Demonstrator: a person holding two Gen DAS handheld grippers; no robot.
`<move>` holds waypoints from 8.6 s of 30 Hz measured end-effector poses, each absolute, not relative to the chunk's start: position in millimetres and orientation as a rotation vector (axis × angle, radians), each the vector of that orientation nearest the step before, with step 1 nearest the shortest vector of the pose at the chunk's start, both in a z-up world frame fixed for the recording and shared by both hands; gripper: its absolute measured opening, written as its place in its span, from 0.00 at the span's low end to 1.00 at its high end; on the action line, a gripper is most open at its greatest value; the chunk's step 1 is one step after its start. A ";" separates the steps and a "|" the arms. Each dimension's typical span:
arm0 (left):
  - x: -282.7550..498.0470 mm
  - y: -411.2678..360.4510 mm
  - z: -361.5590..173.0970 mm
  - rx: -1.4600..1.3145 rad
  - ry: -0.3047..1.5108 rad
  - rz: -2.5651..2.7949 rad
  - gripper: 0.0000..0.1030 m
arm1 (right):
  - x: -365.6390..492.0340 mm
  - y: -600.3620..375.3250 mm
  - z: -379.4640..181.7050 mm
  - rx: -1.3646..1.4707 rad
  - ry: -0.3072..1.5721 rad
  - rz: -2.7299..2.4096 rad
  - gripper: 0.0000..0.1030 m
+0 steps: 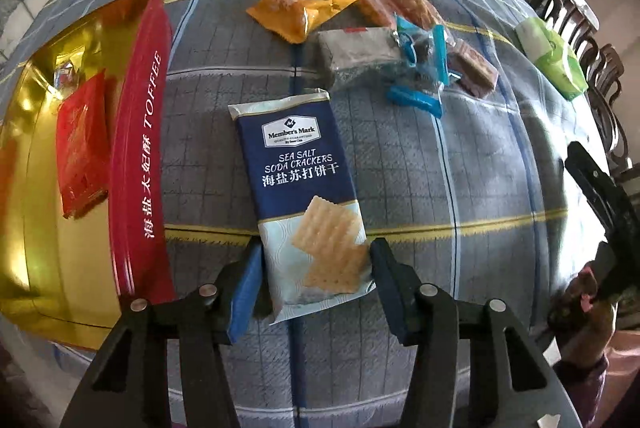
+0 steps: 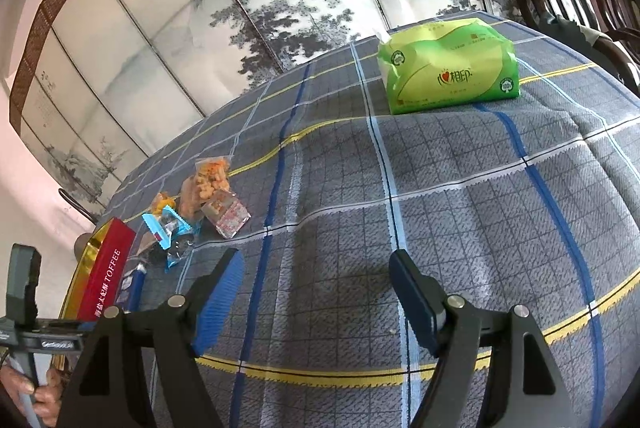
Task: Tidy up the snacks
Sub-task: 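Reach the left gripper to the blue soda cracker pack and grasp it, then lift the cracker pack with the left gripper while the right gripper grasps the small brown cake pack, then lower the cracker pack into the tray and open the left gripper while the right gripper holds the cake pack, then carry the cake pack to the gold tray and open the right gripper, then grasp the small blue wrapped candy with the right gripper, then grasp the clear bag of dark seeds with the left gripper while the right gripper holds the candy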
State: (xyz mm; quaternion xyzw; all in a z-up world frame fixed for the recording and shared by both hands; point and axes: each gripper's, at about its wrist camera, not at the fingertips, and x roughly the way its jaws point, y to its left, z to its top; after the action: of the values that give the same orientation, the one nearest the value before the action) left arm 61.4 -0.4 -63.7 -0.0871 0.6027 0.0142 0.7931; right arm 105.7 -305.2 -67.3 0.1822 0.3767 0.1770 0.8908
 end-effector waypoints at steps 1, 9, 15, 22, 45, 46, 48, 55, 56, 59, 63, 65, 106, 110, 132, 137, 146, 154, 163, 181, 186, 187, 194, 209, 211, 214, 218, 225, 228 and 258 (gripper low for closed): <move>65.1 -0.8 -62.1 -0.160 1.306 0.039 0.50 | 106.1 -304.9 -67.3 0.377 0.783 0.368 0.74; 93.0 1.2 -68.8 -0.161 1.328 0.042 0.61 | 106.2 -305.5 -67.5 0.381 0.786 0.366 0.74; 71.0 -10.0 -61.4 -0.094 1.226 0.049 0.44 | 108.0 -304.4 -69.1 0.377 0.802 0.366 0.75; 21.7 -26.8 -29.0 -0.100 1.120 -0.054 0.44 | 106.2 -297.3 -65.5 0.347 0.798 0.425 0.75; 12.3 -9.3 -2.9 -0.198 1.082 -0.113 0.45 | 190.7 -155.8 -58.3 -0.266 0.855 0.674 0.31; 11.9 -9.8 -2.2 -0.196 1.079 -0.114 0.45 | 190.5 -155.3 -59.1 -0.264 0.852 0.667 0.29; 11.0 -10.2 -0.8 -0.194 1.072 -0.115 0.45 | 188.7 -158.7 -58.7 -0.216 0.873 0.655 0.28; 2.5 -2.9 6.9 -0.209 1.045 -0.120 0.45 | 161.1 -216.4 -49.3 0.003 0.807 0.445 0.28; 0.4 0.5 8.4 -0.214 1.040 -0.118 0.45 | 158.5 -223.3 -50.6 0.017 0.807 0.415 0.28; -5.5 11.9 13.2 -0.231 1.024 -0.106 0.45 | 155.2 -245.0 -62.0 0.052 0.836 0.318 0.28; -13.2 39.4 20.4 -0.272 1.003 -0.064 0.45 | 150.4 -249.9 -60.3 0.042 0.818 0.269 0.28; -17.7 55.3 24.3 -0.291 0.992 -0.036 0.45 | 149.6 -246.5 -60.6 0.036 0.820 0.253 0.28; 19.5 188.4 -22.3 -0.094 1.017 0.242 0.45 | 154.2 -243.2 -62.7 -0.004 0.848 0.198 0.28; 23.2 191.4 -26.4 -0.090 1.030 0.250 0.45 | 154.2 -243.3 -62.8 -0.005 0.848 0.198 0.28; 25.4 198.6 -27.5 -0.081 1.024 0.296 0.45 | 154.3 -243.3 -63.0 -0.007 0.847 0.196 0.28; 5.1 196.7 -14.2 -0.135 0.946 0.316 0.51 | 154.5 -243.0 -63.0 -0.007 0.847 0.196 0.28; -49.3 165.0 3.7 -0.254 0.845 0.250 0.66 | 153.7 -249.4 -64.1 0.026 0.851 0.208 0.28; -68.3 134.1 8.8 -0.230 0.841 0.189 0.75 | 121.2 -246.0 -53.4 0.098 0.835 0.257 0.28; -81.7 134.3 1.1 -0.286 0.859 0.167 0.75 | 78.4 -165.6 0.4 0.094 0.756 0.527 0.28; -111.7 165.3 -9.1 -0.341 0.879 0.194 0.78 | 70.9 78.5 11.5 -0.078 0.881 0.969 0.28; -111.7 174.8 -15.8 -0.363 0.897 0.197 0.78 | 90.5 107.6 -9.8 -0.126 0.940 0.924 0.28; -111.7 176.6 -17.2 -0.369 0.900 0.197 0.78 | 95.1 112.0 -11.6 -0.133 0.946 0.918 0.28; -113.1 184.4 -20.6 -0.385 0.901 0.202 0.78 | 118.4 143.5 -18.4 -0.229 0.942 0.859 0.28; -103.0 172.7 -23.3 -0.367 0.925 0.168 0.78 | 85.0 -12.3 12.7 -0.068 0.678 0.651 0.53; -99.0 167.3 -24.9 -0.359 0.937 0.155 0.78 | 83.8 -45.6 3.9 -0.087 0.686 0.590 0.53; -93.6 156.4 -28.8 -0.348 0.962 0.130 0.78 | 89.9 -86.8 -11.2 -0.144 0.716 0.508 0.53; -90.5 143.0 -29.5 -0.298 0.983 0.120 0.78 | 104.7 -109.5 -17.0 -0.159 0.717 0.490 0.53; -85.5 138.9 -22.8 -0.269 0.974 0.139 0.79 | 128.0 -103.2 -31.1 -0.207 0.749 0.507 0.53; -79.9 135.3 -25.1 -0.262 0.994 0.138 0.79 | 134.5 -98.4 -35.2 -0.220 0.756 0.525 0.50; 98.1 -13.5 16.4 0.254 0.991 -0.620 0.84 | 126.8 -305.0 -60.4 0.047 0.773 0.227 0.24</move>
State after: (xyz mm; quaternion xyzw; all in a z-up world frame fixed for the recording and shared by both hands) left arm 98.1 -13.5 16.4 0.1198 0.4665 -0.2917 0.8264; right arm 126.8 -305.0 -60.4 0.0229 0.3763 0.1103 0.9196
